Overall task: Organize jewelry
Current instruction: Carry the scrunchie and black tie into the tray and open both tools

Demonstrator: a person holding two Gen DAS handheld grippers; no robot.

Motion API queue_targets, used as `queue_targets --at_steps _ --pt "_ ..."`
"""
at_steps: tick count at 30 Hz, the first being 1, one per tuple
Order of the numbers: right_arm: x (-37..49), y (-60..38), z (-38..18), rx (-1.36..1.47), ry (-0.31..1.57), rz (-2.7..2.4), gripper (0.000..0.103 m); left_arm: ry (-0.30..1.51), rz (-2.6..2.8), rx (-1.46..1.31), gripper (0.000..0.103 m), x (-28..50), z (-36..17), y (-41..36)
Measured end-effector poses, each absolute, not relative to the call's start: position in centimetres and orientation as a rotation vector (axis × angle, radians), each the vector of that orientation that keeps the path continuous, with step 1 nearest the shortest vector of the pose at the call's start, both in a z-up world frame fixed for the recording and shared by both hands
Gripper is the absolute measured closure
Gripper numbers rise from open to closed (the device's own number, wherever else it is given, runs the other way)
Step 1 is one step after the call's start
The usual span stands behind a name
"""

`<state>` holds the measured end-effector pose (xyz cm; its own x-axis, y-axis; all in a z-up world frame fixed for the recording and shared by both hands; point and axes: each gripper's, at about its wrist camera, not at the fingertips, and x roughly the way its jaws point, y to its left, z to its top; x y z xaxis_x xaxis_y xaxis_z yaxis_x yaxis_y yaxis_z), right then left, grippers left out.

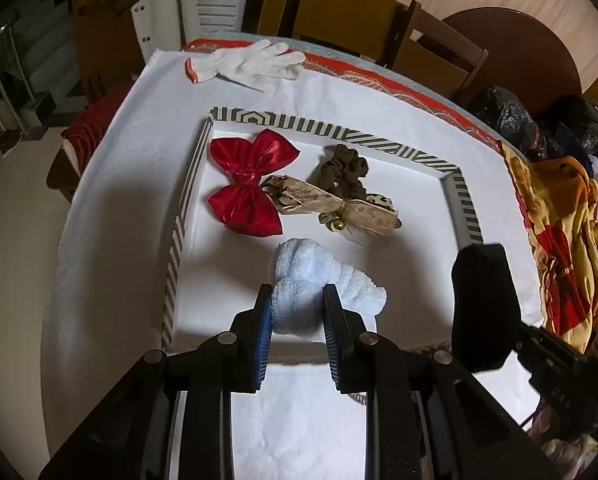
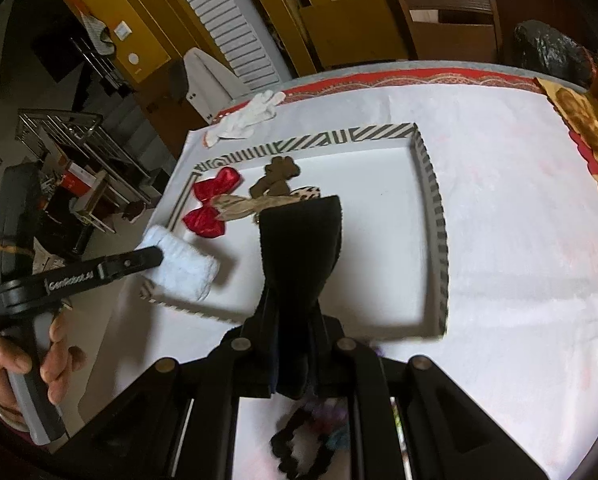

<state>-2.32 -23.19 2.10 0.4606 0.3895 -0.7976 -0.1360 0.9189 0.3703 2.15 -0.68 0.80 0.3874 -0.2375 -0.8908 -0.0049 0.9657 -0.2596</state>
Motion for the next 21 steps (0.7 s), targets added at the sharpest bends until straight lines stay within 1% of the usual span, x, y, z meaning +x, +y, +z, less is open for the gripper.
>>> queue_targets --at_steps 12,21 --pt "7.3 -23.4 -1.2 0.230 1.127 0.302 0.092 1.214 -0.114 -0.259 0.083 5.9 -1.9 0.1" --pt "12.8 -21.8 -3.5 0.187 1.165 0.324 0.092 1.240 -0.092 -0.271 0.083 7.3 -3.6 0.7"
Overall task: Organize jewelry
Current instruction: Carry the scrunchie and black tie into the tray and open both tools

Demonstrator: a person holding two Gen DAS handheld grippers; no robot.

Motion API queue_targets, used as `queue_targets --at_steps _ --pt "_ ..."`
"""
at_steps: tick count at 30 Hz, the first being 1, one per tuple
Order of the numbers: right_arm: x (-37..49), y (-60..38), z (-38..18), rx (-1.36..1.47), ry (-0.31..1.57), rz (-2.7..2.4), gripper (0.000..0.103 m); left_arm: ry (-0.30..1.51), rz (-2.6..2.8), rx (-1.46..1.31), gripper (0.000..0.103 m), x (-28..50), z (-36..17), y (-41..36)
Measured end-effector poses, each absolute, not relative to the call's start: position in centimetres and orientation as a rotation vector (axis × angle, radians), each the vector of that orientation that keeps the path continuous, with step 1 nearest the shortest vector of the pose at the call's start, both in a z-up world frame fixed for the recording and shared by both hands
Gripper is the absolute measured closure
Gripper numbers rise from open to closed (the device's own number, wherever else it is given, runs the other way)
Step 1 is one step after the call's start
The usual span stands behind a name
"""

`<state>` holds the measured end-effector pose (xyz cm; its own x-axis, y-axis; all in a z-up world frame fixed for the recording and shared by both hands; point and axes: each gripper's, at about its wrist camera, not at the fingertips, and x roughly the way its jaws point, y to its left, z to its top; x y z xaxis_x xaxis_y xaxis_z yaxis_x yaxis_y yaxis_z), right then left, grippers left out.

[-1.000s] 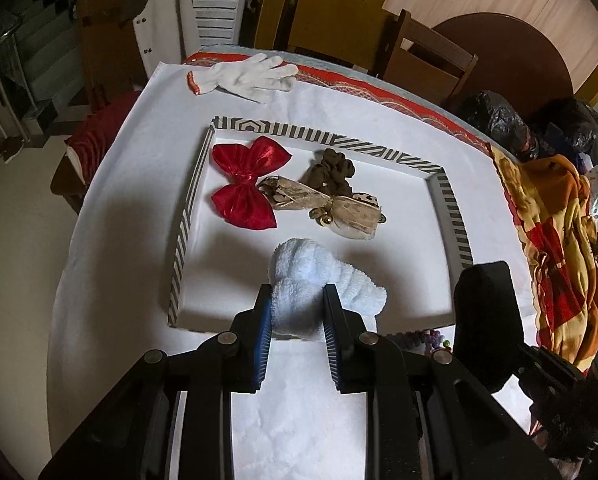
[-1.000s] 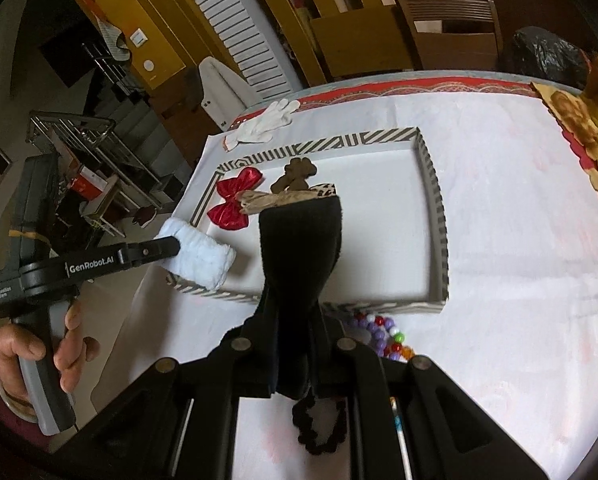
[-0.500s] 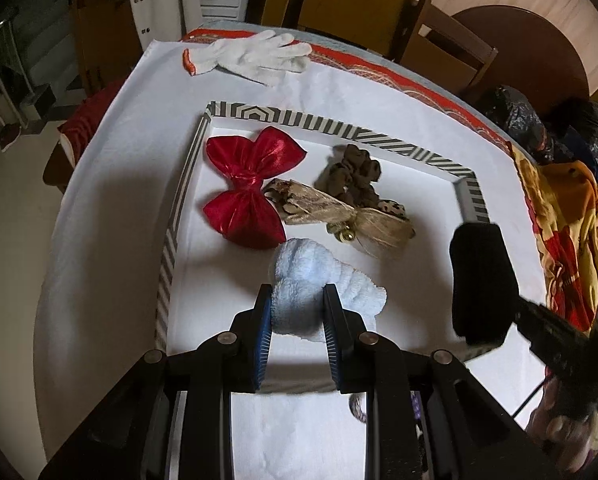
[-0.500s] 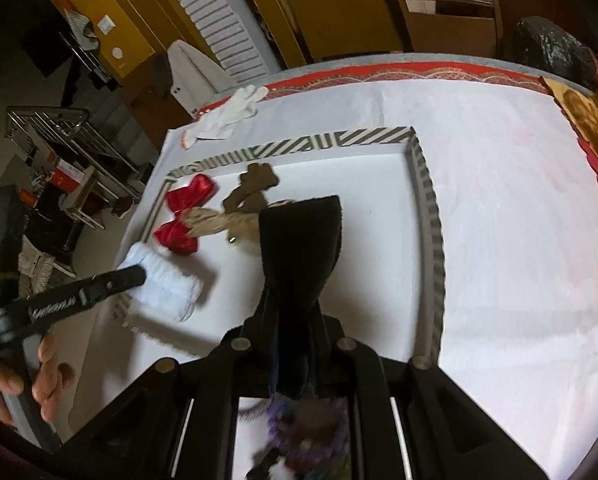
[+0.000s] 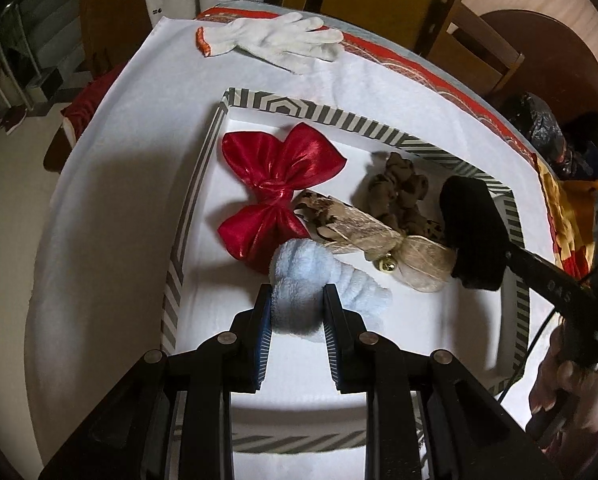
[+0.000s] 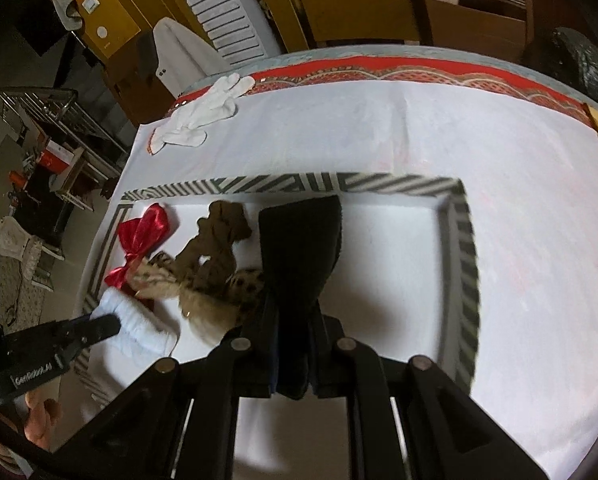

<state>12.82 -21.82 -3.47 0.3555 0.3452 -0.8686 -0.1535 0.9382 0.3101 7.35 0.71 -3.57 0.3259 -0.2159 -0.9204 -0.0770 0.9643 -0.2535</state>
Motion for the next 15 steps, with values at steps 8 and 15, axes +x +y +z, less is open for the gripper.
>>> queue_targets --at_steps 8,15 --pt "14.1 -21.4 -5.2 0.184 1.193 0.313 0.091 1.235 -0.091 -0.242 0.080 7.6 -3.7 0.5" --pt "14.0 -22.4 -5.5 0.200 1.188 0.270 0.061 1.202 -0.086 -0.230 0.073 7.4 -3.2 0.4"
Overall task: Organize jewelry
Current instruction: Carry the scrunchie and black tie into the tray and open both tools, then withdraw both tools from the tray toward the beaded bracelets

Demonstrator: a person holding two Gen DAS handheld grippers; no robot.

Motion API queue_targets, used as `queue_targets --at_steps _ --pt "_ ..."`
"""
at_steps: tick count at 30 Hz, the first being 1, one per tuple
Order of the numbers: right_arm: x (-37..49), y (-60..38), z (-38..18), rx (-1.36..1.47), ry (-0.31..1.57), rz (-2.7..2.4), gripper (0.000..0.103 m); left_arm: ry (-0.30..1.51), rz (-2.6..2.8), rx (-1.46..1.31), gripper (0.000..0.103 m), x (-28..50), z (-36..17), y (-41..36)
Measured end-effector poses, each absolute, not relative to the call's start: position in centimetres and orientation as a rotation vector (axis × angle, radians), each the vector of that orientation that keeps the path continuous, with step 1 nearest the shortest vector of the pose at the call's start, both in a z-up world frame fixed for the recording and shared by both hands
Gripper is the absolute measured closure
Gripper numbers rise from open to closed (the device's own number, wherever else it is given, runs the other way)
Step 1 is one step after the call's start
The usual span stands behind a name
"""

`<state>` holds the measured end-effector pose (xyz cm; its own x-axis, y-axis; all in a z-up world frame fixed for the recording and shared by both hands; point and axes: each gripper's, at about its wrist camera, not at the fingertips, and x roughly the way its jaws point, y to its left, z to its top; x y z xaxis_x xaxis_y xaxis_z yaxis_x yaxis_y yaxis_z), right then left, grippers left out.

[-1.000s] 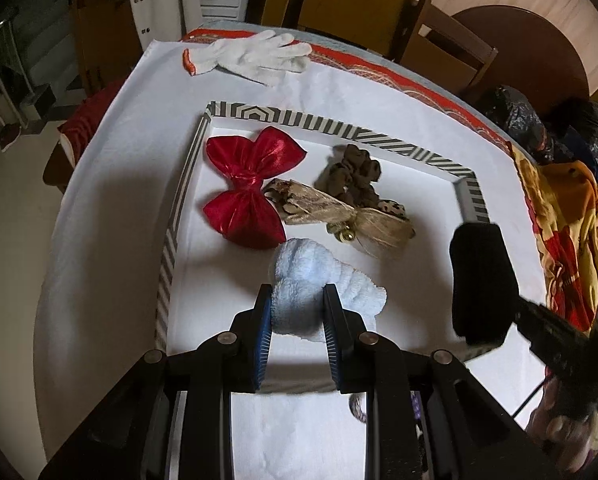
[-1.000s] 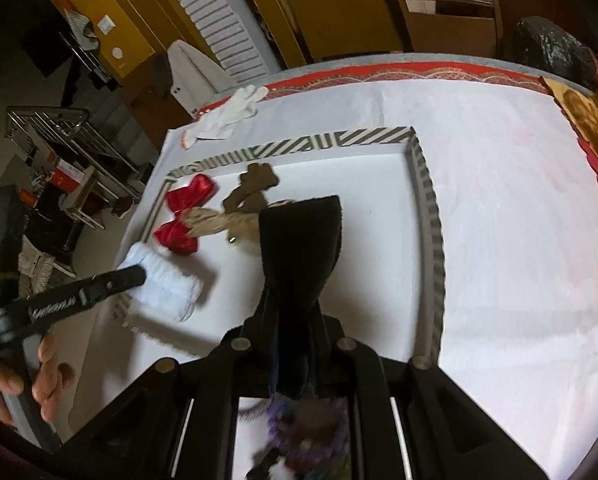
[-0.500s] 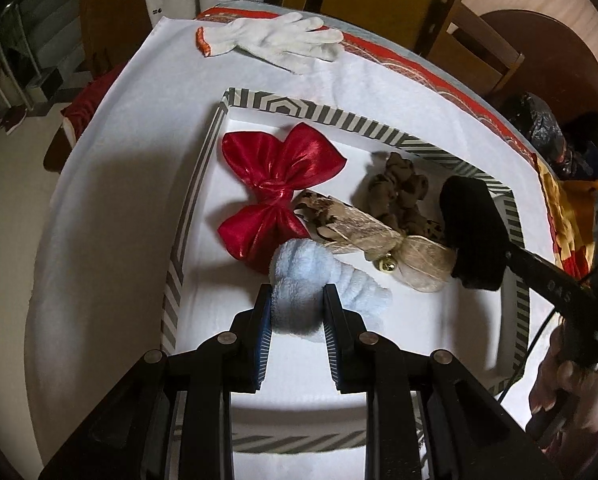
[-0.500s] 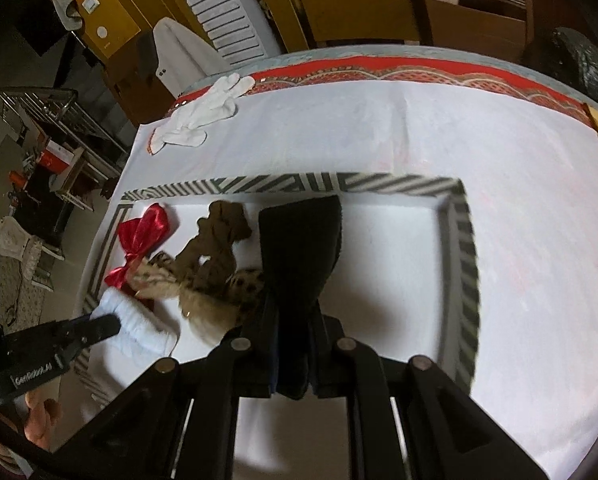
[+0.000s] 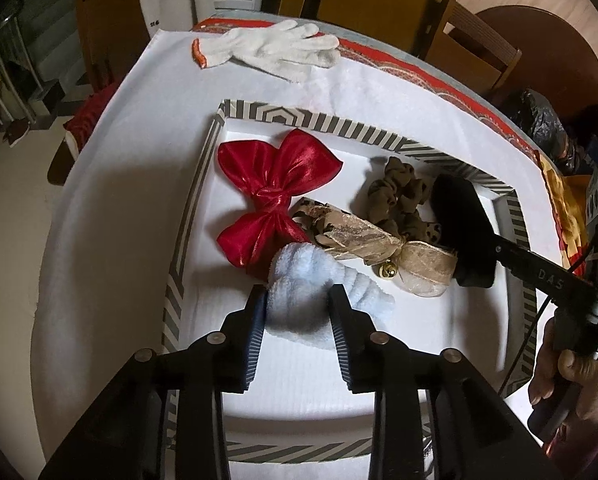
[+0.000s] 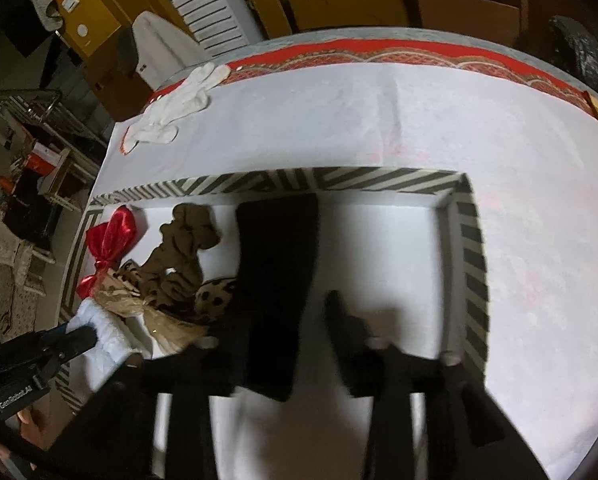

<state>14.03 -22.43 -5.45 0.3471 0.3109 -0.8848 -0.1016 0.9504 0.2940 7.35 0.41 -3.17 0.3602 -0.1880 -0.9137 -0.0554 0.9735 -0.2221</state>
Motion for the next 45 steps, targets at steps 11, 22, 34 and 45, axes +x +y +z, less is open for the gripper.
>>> queue_targets --at_steps 11,22,34,45 --pt "10.3 -23.4 -1.9 0.246 1.114 0.289 0.056 1.152 -0.072 -0.228 0.058 5.5 -1.1 0.9" --pt "2.3 -24.0 3.2 0.270 1.004 0.321 0.047 1.088 -0.061 -0.168 0.058 1.9 1.5 -0.3" --pt "-7.1 -26.1 3.6 0.264 0.994 0.228 0.039 1.044 -0.116 -0.085 0.058 -3.7 3.5 -4.7" --pt "-13.3 -28.3 3.7 0.223 1.026 0.221 0.036 1.025 -0.068 -0.052 0.058 -9.1 4.0 -7.1"
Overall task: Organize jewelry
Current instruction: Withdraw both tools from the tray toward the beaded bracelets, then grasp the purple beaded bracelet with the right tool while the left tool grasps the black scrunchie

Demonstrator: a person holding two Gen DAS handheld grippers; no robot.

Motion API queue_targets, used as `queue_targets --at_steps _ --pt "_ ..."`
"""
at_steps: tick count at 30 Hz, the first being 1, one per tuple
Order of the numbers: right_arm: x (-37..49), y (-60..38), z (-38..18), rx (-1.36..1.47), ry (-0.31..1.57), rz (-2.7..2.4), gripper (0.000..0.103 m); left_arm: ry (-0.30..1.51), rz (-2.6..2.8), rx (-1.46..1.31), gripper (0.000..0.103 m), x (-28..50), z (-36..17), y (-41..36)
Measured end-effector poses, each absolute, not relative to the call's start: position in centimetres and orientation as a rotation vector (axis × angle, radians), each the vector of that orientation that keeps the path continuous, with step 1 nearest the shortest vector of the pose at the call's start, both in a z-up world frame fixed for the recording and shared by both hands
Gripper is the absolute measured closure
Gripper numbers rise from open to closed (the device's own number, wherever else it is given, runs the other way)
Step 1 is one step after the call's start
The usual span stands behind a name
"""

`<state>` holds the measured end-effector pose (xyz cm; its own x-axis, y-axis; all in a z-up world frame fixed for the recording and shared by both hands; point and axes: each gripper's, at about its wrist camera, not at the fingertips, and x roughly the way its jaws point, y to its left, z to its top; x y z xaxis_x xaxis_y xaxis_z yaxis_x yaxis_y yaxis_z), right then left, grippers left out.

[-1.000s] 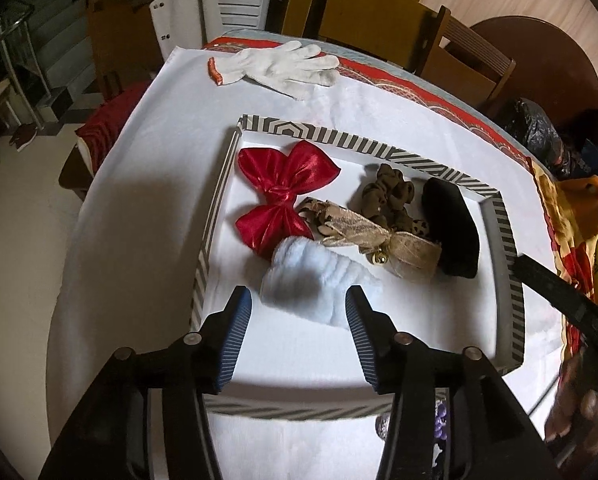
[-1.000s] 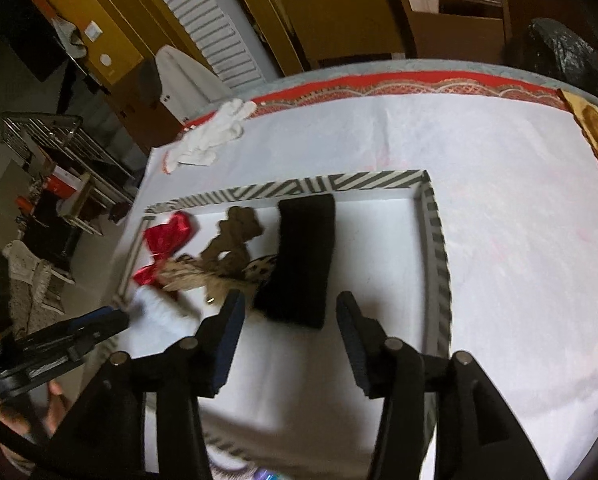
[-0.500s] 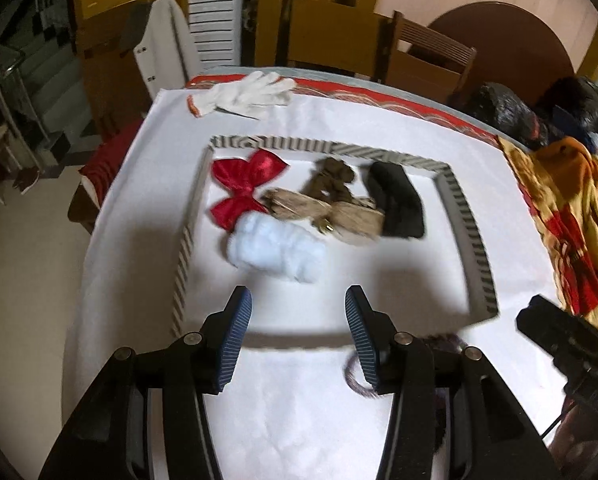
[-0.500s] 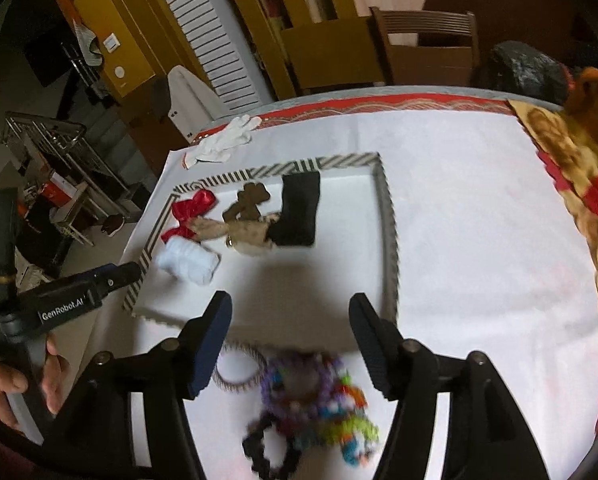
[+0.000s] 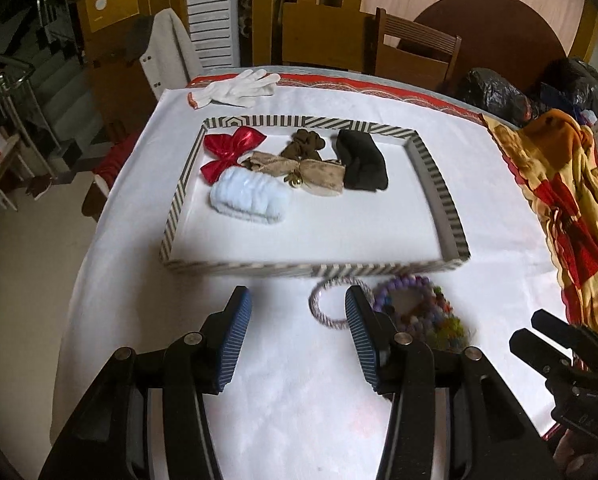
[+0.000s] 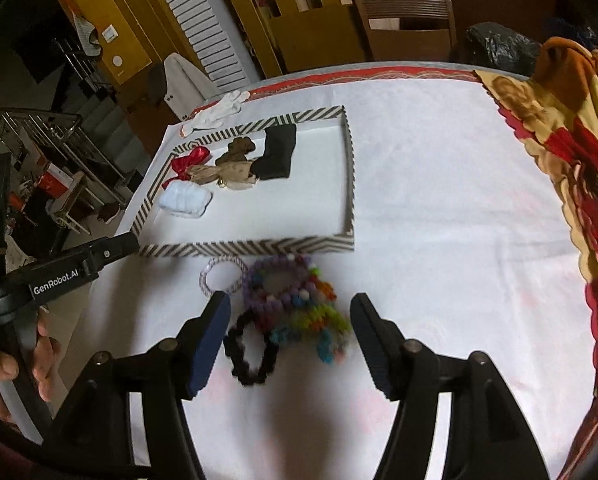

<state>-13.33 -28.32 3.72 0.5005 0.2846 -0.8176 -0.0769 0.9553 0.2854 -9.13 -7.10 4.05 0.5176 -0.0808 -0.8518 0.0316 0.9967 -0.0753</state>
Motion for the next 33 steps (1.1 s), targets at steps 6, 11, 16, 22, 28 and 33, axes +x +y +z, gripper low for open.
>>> queue_targets --at_steps 6,11,16,22,28,33 --pt "-15.0 -28.9 4.4 0.205 1.007 0.223 0.035 1.022 -0.062 -0.041 0.058 -11.0 4.4 -7.0" --pt "-15.2 -28.7 3.7 0.233 1.006 0.207 0.034 1.015 -0.098 -0.011 0.058 -10.4 4.1 -6.4" --pt "-15.0 -27.9 1.6 0.213 1.029 0.170 0.034 1.038 -0.142 -0.011 0.058 -9.9 3.2 -5.2" --pt "-14.9 -28.0 0.0 0.253 1.048 0.111 0.034 1.087 -0.172 -0.012 0.058 -9.7 1.5 -3.4" --pt "-15.5 -27.4 0.8 0.220 1.045 0.097 0.042 1.088 -0.179 -0.073 0.058 -10.0 1.0 -2.1" --pt "-15.9 -27.5 1.6 0.209 1.030 0.101 0.051 1.095 -0.185 -0.064 0.058 -10.1 0.6 -2.2"
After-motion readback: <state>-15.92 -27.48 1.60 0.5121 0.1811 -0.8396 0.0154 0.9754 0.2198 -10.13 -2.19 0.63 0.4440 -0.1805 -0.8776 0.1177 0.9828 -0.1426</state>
